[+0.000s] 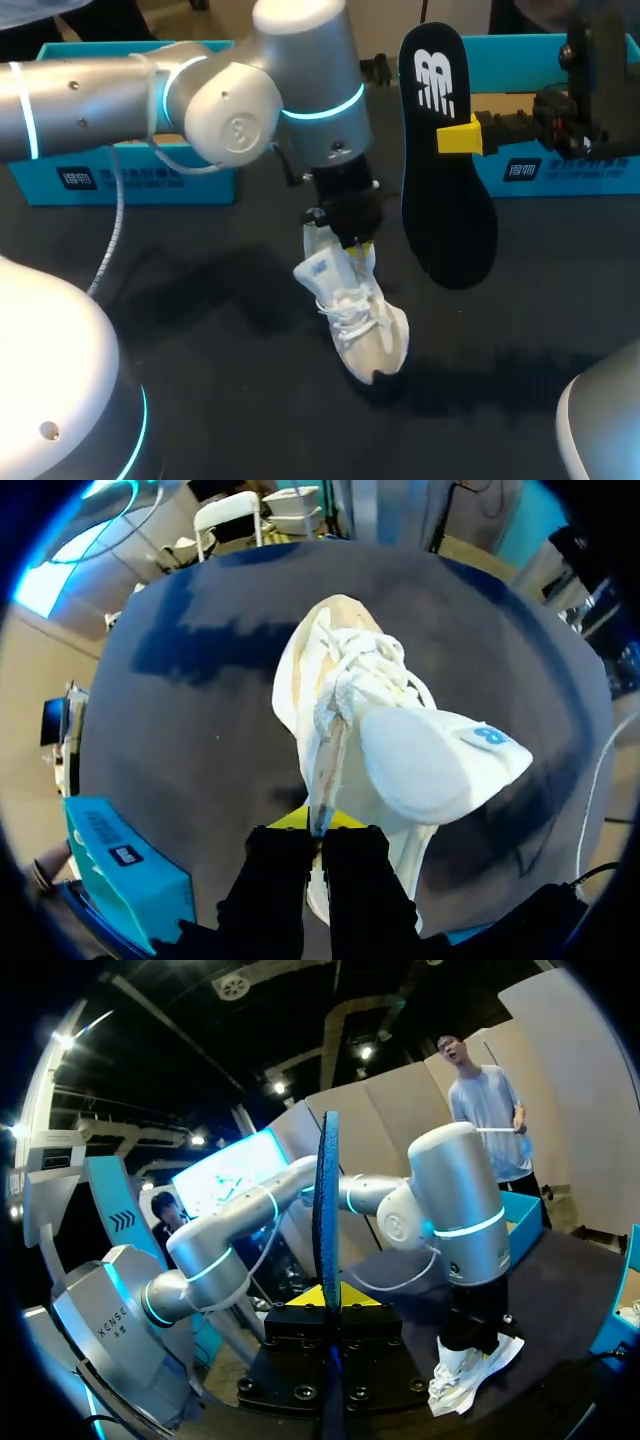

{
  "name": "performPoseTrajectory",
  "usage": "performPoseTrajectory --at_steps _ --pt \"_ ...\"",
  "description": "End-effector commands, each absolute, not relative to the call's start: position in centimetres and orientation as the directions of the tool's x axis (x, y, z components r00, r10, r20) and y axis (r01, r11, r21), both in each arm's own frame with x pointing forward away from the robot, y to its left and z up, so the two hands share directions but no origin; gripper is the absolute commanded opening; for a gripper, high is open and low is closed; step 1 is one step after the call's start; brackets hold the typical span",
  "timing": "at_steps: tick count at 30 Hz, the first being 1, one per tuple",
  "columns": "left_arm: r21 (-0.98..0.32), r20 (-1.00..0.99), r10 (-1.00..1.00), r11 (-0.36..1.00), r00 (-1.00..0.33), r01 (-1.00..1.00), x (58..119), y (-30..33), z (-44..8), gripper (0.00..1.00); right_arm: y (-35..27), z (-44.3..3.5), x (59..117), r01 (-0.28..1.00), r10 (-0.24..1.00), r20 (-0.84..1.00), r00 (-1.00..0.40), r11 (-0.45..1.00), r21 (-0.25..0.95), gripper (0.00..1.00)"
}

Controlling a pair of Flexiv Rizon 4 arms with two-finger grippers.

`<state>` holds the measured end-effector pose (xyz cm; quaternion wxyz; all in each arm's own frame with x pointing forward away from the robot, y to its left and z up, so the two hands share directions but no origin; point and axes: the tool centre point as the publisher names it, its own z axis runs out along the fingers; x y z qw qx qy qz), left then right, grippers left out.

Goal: Take the shoe out of the shoebox, open the shoe tongue, remove and reinsert the insole, then place the shoe into the shoebox

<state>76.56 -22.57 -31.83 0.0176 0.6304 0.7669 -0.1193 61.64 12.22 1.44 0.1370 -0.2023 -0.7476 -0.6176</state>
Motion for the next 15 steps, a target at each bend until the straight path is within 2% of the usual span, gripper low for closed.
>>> performPoseTrajectory --at_steps 1,5,15 --pt "-0.118 -0.189 0.971 0.123 -0.144 0.985 75.4 -20.9 -30.0 0.00 12.5 1.4 61.9 0.472 0.131 0.455 -0.881 0.158 0.867 0.00" --pt "-0.068 -0.187 0.979 0.072 -0.084 0.995 74.5 -20.3 -29.8 0.00 12.5 1.4 61.9 0.472 0.131 0.455 -0.881 0.158 0.867 0.00" --pt "-0.090 -0.171 0.985 -0.007 -0.009 0.996 73.3 -19.7 -30.6 0.00 12.5 1.4 61.9 0.472 0.131 0.455 -0.881 0.158 0.867 0.00"
